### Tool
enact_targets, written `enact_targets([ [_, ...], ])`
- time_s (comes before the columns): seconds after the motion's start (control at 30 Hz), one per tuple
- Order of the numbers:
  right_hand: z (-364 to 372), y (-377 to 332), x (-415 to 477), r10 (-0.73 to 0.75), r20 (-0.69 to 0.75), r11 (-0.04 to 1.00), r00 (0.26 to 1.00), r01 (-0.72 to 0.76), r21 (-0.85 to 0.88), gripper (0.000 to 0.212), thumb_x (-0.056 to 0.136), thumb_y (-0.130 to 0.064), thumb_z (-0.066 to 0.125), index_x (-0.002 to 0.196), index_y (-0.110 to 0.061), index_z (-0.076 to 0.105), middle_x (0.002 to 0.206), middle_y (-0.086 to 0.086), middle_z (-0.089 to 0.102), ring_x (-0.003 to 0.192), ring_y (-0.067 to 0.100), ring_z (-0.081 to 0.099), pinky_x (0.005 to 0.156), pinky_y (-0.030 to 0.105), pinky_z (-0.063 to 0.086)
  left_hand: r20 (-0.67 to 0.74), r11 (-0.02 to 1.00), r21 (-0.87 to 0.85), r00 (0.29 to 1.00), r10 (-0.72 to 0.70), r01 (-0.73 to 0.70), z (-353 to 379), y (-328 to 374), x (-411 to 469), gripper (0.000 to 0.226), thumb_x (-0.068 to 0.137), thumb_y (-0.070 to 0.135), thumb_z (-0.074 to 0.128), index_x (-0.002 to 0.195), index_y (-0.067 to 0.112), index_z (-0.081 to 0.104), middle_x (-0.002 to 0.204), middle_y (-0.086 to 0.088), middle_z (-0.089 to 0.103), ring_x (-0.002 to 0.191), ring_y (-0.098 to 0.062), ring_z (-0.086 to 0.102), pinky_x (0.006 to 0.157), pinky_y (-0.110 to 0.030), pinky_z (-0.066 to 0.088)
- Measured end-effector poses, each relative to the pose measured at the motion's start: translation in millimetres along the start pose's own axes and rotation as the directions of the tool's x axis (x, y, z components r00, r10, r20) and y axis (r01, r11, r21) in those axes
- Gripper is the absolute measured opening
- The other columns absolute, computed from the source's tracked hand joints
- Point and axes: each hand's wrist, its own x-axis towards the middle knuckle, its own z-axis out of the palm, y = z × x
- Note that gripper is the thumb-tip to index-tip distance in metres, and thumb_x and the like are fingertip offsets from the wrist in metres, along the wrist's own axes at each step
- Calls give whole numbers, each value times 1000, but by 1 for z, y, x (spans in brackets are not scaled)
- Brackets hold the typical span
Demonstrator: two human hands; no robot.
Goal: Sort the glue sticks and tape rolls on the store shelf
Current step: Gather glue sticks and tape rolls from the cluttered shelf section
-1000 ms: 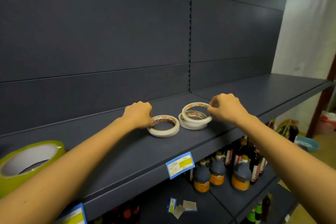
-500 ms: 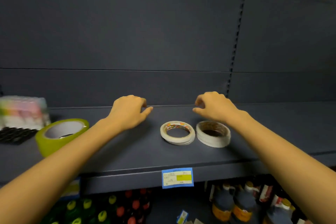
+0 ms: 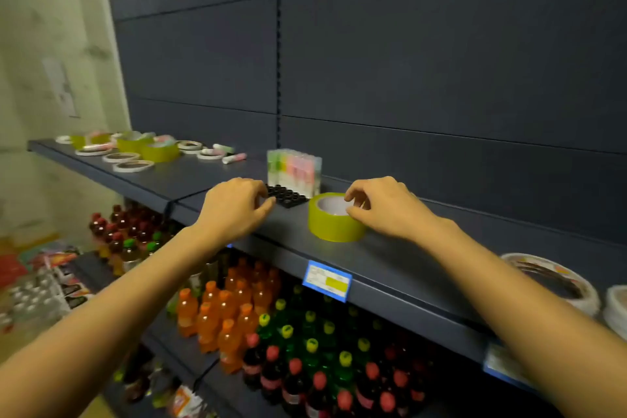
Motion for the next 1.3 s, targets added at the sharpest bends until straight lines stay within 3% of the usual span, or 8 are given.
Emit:
enact_targets([
  [0.1, 22, -33, 26, -66, 21, 997, 998, 66, 35, 23, 89, -27, 54, 109, -24, 64, 106, 0, 67, 101, 25, 60, 88, 39, 50, -1, 995, 62, 997, -72, 72, -14, -42, -13, 29, 91, 39, 49, 97, 15, 64, 97, -3, 68, 93, -24, 61, 70, -32, 45],
  [0.23, 46, -78, 63, -141, 15, 989, 990, 140, 54, 24, 89, -26, 55, 111, -21, 63, 104, 0, 67, 97, 23, 60, 84, 34, 50, -5, 985, 118, 992, -127, 127, -31, -99, -23, 30, 91, 40, 49, 97, 15, 64, 98, -4, 68, 93, -24, 61, 71, -34, 47],
  [0.33, 64, -112, 92, -167, 21, 983, 986, 165, 77, 22, 88, -25, 56, 108, -18, 64, 105, 1, 67, 96, 20, 59, 81, 29, 47, -8, 981, 137, 990, -138, 138, -39, -141, -24, 29, 90, 41, 50, 96, 16, 64, 98, -4, 68, 93, -23, 61, 67, -30, 43],
  [0.43, 82, -145, 123, -160, 36, 985, 986, 157, 71, 20, 88, -23, 56, 104, -17, 65, 106, 3, 67, 96, 22, 60, 83, 33, 50, 24, 982, 142, 991, -130, 126, -45, -184, -21, 30, 90, 42, 49, 100, 17, 64, 99, -2, 68, 91, -20, 62, 68, -29, 44],
  [0.63, 118, -203, 178, -73, 57, 997, 996, 72, 24, 20, 89, -29, 56, 105, -21, 65, 112, 4, 65, 104, 27, 59, 89, 38, 49, 45, 988, 136, 995, -84, 77, -47, -266, -14, 30, 91, 42, 48, 103, 19, 63, 97, -2, 69, 90, -19, 63, 65, -28, 43],
  [0.83, 147, -236, 224, 20, 85, 999, 996, -22, 30, 20, 90, -28, 55, 105, -21, 65, 113, 5, 63, 102, 27, 58, 82, 35, 46, 57, 993, 114, 998, -40, 33, -40, -323, 10, 31, 91, 43, 48, 104, 20, 63, 97, -1, 69, 90, -19, 62, 69, -30, 46],
  [1.1, 180, -231, 291, 160, 106, 987, 981, -161, 2, 19, 89, -23, 54, 102, -18, 66, 111, 7, 64, 100, 28, 59, 85, 37, 49, 46, 1000, -7, 999, 8, -8, 2, -366, 63, 32, 91, 43, 47, 105, 19, 63, 101, 1, 66, 94, -17, 59, 72, -30, 46],
  [1.3, 200, -209, 369, 318, 43, 948, 947, -318, -18, 25, 91, -28, 52, 110, -18, 64, 113, 8, 62, 101, 29, 58, 72, 31, 40, 47, 998, -27, 997, 54, -53, 37, -393, 127, 30, 92, 42, 47, 102, 20, 63, 98, -1, 67, 89, -18, 60, 66, -28, 43],
])
